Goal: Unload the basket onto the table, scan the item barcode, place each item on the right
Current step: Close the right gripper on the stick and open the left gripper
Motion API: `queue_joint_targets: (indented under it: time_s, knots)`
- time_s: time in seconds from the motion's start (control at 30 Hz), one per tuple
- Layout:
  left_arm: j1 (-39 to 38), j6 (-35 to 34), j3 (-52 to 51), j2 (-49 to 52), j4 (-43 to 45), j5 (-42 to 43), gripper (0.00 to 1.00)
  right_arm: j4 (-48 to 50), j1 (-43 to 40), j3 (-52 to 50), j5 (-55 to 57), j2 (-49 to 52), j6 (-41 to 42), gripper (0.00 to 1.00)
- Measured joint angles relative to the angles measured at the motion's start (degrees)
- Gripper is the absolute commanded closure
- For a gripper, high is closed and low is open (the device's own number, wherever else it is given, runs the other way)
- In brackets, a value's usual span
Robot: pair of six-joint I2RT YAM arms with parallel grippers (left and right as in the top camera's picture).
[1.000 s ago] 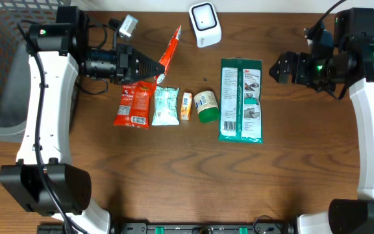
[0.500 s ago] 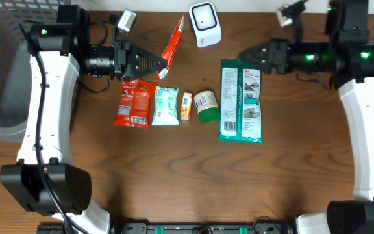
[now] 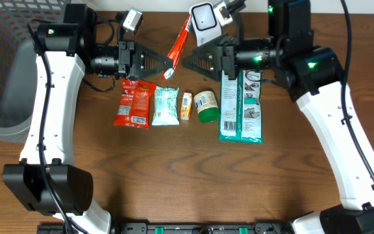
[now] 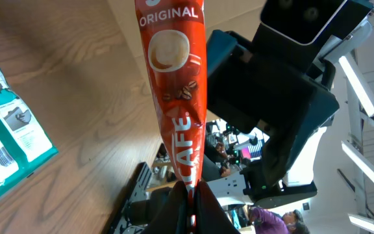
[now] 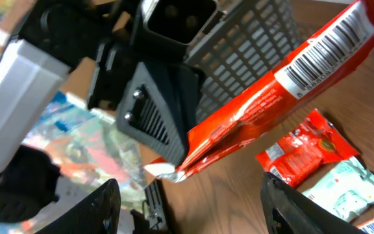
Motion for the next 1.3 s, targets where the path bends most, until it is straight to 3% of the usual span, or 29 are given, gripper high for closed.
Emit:
queue_joint_targets:
  time_s: [0.17, 0.3, 0.47, 0.6, 0.77, 1.3]
  knots:
    - [0.0, 0.0, 0.0, 0.0, 0.0, 0.1, 0.93, 1.8, 2.2, -0.2, 4.4, 0.0, 2.9, 0.37]
    - [0.0, 0.0, 0.0, 0.0, 0.0, 0.2, 0.93, 9.4, 2.8, -3.1, 6.0, 0.0, 6.2, 0.43]
    - [0.0, 0.0, 0.0, 0.0, 0.1, 0.2, 0.93, 20.4, 2.8, -10.0, 6.8, 0.0, 10.4, 0.59]
    - [0.0, 0.0, 0.0, 0.1, 0.5, -0.3, 0.93, 23.2, 2.8, -11.8, 6.6, 0.0, 12.2, 0.65]
    - [0.0, 0.0, 0.0, 0.2, 1.3, 0.0, 0.93, 24.3, 2.8, -12.0, 6.8, 0.0, 13.3, 0.98]
    - [0.0, 0.2, 0.0, 0.2, 7.7, -0.2, 0.93, 19.1, 2.7, -12.1, 8.4, 0.0, 11.7, 0.98]
